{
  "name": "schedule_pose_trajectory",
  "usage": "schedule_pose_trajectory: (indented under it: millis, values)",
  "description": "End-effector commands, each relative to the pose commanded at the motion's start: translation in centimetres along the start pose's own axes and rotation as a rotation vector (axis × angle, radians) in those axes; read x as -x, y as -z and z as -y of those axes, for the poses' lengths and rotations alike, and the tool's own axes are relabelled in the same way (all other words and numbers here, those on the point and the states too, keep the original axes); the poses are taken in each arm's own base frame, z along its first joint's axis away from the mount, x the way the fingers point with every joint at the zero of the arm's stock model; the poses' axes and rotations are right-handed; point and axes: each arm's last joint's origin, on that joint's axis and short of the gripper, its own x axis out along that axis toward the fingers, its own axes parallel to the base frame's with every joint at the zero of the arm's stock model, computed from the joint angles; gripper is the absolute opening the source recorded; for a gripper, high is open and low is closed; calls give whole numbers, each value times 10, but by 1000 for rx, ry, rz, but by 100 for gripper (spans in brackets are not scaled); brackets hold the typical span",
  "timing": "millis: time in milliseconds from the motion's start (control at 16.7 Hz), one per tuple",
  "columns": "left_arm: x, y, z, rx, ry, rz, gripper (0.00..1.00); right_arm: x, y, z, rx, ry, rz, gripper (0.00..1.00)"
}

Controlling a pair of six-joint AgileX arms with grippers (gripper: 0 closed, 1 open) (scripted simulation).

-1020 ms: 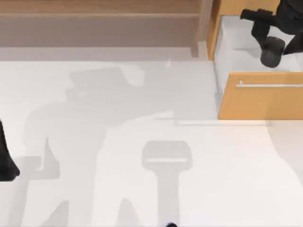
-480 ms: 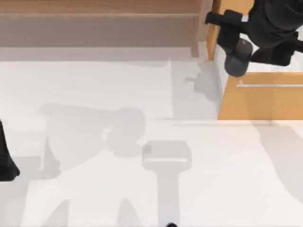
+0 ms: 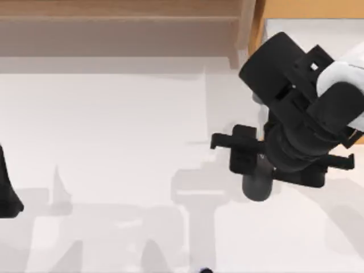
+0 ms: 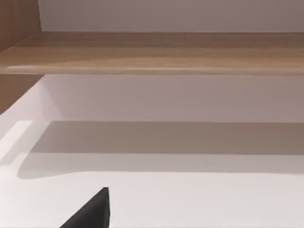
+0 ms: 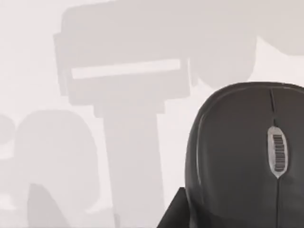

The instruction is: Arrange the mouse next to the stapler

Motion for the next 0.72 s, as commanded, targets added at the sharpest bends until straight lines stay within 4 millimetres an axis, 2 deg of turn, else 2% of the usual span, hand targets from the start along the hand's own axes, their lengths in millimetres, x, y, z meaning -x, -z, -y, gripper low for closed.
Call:
schedule_pose_trajectory:
  millis: [180,360,540,720]
  values:
    - [0,0,0,0,0,0,100,-16,46,8,48,43,-65,0]
    - [0,0,0,0,0,0,100,-30,84,22,93,95,-115,0]
    - [0,0,0,0,0,0,100,-40,109,35,127,139,-146,0]
    - [0,0,0,0,0,0,100,-44,121,43,144,162,-160,0]
